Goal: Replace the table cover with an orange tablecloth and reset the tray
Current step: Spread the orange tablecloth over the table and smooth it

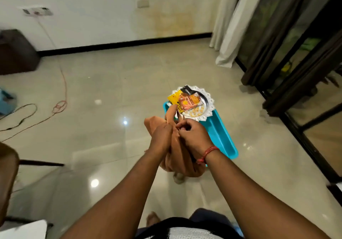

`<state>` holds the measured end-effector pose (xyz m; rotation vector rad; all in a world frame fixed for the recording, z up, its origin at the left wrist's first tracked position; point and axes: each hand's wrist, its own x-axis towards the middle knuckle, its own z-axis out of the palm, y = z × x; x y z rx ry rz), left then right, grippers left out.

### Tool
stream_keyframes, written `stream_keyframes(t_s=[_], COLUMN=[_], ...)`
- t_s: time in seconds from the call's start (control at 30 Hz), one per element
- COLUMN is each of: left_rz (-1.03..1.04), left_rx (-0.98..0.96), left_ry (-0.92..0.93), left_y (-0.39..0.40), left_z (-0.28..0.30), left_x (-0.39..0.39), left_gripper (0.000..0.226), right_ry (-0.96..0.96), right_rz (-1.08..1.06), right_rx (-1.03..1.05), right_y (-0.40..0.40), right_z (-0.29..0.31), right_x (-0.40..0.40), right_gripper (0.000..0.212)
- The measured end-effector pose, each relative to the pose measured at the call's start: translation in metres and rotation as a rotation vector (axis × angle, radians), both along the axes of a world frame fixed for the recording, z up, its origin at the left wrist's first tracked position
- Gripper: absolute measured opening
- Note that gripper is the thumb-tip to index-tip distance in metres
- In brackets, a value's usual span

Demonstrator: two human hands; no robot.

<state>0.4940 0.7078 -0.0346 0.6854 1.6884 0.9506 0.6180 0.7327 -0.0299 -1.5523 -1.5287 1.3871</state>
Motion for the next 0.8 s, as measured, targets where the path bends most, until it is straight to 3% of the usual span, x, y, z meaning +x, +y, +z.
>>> stream_keyframes(t_s=[0.13,0.4,0.8], left_rz=[0.242,0.713,1.359], left_rx=[0.075,0.191,0.259], left_ry=[0.067,0.237,0.361], left_y=[-0.034,-0.139,-0.378], left_z=[0.051,0.107,0.147], left_x=[-0.027,-0.068,-0.108], left_gripper=[0.019,0.040,0.030], right_ry=[0.101,0.248,0.358], right_rz=[0.203,0.600,1.172], right_rx=[0.053,0.103,0.116], right_y=[-0.011,-0.077,-0.300], right_z=[0.035,0.081,0.120], right_x=[-0.044,-0.120,-0.219], right_gripper=[0.014,0.015,0.023])
